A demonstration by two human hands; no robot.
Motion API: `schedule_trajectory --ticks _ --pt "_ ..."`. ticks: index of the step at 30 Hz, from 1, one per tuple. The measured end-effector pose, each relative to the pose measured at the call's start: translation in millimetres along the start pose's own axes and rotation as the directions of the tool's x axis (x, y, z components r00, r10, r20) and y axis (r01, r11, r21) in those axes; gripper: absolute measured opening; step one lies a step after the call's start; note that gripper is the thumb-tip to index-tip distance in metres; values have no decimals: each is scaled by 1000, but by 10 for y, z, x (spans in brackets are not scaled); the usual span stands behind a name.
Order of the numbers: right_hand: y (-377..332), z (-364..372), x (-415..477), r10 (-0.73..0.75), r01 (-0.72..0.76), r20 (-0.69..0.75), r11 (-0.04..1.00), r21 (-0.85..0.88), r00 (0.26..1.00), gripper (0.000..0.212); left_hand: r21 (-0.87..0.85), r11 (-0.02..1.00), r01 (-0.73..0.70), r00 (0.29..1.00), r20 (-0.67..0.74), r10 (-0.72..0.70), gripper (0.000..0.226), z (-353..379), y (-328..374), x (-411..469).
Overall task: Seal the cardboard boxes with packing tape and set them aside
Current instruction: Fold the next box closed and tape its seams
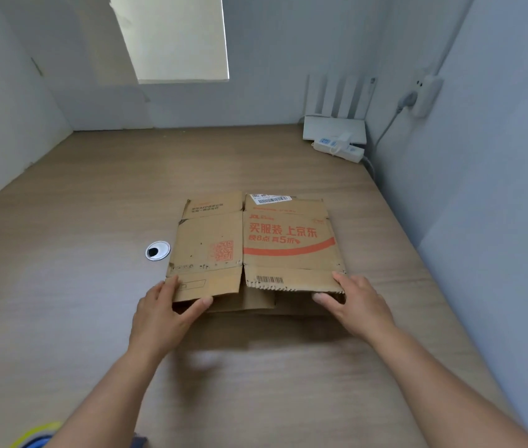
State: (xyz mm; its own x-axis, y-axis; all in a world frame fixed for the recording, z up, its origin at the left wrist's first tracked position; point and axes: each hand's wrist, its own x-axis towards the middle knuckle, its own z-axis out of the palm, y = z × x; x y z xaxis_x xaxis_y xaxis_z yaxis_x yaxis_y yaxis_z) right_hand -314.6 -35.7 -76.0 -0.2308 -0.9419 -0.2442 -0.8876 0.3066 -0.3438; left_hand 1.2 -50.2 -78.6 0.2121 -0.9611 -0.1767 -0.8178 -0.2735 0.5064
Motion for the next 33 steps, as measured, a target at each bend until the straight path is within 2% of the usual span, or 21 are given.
schedule_trajectory --ticks 3,7,9,13,14,16,18,19,20,22,23,24,27,30,31,32,33 --pt "-56 -248 -86 6 -3 -91 999 41 996 64 -16 1000 -23 998 -60 22 81 -197 115 -156" --pt "-38 -530 -273 -36 57 -72 944 325 997 45 -87 994 -59 995 -83 52 84 -491 238 -482" --pt "-8 -649 -456 -52 103 -136 910 403 989 27 -89 992 -88 992 -96 80 78 -626 285 -671" --pt "-37 -849 -813 4 162 -303 837 523 953 16 -15 988 -153 940 -312 141 32 -798 402 -1069" --pt "-63 -898 -896 37 185 -368 816 548 929 18 -33 985 -170 924 -351 148 27 -826 455 -1190" --pt "-142 -1013 -1054 99 247 -468 745 620 878 41 -120 968 -220 914 -372 161 24 -876 576 -1427" --pt "-198 -1136 -1216 82 298 -454 649 700 887 64 -331 902 -276 927 -339 159 14 -929 694 -1649" --pt "-207 -1165 -1283 44 295 -425 653 697 904 69 -407 863 -297 928 -337 161 14 -963 746 -1753" --pt "-202 -1169 -1340 -5 282 -391 700 656 920 65 -447 839 -311 927 -339 163 21 -996 775 -1834" --pt "-179 -1106 -1466 -113 276 -341 834 478 933 31 -517 797 -311 933 -328 151 30 -1065 794 -1966" --pt "-166 -1069 -1537 -147 297 -365 867 399 919 18 -549 778 -305 937 -321 142 30 -1106 797 -2033" --pt "-163 -1053 -1610 -168 329 -406 869 369 898 16 -567 765 -305 938 -317 139 28 -1137 781 -2074" --pt "-213 -1153 -1776 -149 370 -478 834 410 866 18 -605 746 -278 951 -282 126 17 -1252 712 -2186" --pt "-319 -1314 -1877 -95 263 -337 826 498 937 68 -684 695 -222 970 -230 82 19 -1367 570 -2216" --pt "-369 -1333 -1919 -121 246 -290 861 445 949 69 -705 680 -202 975 -211 71 20 -1405 539 -2240" --pt "-423 -1338 -1959 -172 263 -267 895 360 948 58 -718 670 -187 979 -195 64 20 -1434 504 -2260" --pt "-474 -1330 -1978 -226 298 -282 922 248 932 37 -721 669 -179 980 -187 61 19 -1465 476 -2288"
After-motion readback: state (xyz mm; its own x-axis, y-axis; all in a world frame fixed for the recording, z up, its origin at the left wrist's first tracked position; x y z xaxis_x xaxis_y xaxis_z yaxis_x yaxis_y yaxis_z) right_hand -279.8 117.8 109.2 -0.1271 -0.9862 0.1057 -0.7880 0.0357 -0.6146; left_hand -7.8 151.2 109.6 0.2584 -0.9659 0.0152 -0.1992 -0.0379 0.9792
